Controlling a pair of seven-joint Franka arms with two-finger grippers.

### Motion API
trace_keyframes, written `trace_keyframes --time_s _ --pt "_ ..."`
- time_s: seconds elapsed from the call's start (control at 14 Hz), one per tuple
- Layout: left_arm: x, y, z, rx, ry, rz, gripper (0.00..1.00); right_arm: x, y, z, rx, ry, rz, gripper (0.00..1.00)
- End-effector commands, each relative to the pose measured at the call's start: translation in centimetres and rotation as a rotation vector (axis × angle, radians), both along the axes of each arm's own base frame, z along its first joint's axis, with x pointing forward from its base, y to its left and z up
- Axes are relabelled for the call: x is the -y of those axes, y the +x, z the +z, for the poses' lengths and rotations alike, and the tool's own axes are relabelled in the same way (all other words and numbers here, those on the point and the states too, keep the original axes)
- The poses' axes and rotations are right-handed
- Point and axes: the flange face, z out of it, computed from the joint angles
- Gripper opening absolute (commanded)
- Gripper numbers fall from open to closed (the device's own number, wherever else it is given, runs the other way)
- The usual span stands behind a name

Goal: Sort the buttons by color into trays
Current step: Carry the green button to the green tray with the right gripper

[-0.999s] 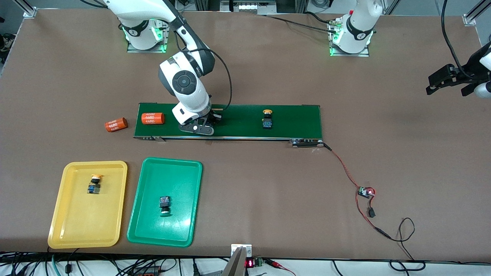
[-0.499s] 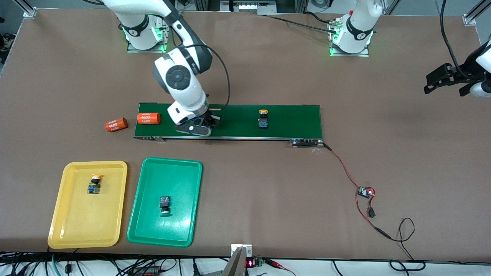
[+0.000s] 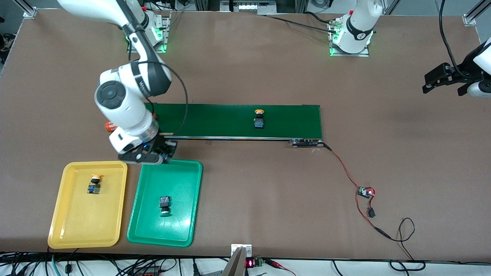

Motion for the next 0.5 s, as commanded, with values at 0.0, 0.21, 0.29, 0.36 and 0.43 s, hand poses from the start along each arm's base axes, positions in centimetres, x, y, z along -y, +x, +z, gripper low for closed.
trace_keyframes --time_s 0.0,0.21,0.29,0.36,0.43 --pt "-0.6 -0.1 -0.2 -0.010 -0.006 -0.012 1.00 -0.5 5.5 -0.3 0.056 -0.014 0.039 0.00" --pt "-0.3 0.0 -0.2 -0.013 -0.006 -0.015 1.00 -0.8 9.6 -2.9 0.118 -0.001 0.053 0.00" --pt "0.0 -0.1 -0.2 -0.020 -0.006 -0.020 1.00 -1.1 10.2 -4.2 0.143 0.007 0.058 0.00" --pt "0.3 -0.2 -0.2 -0.024 -0.005 -0.026 1.00 -1.0 10.5 -5.5 0.165 0.014 0.057 0.00" --pt "0.5 -0.2 -0.3 -0.025 -0.005 -0.029 1.00 -0.8 10.8 -6.8 0.172 0.013 0.056 0.00"
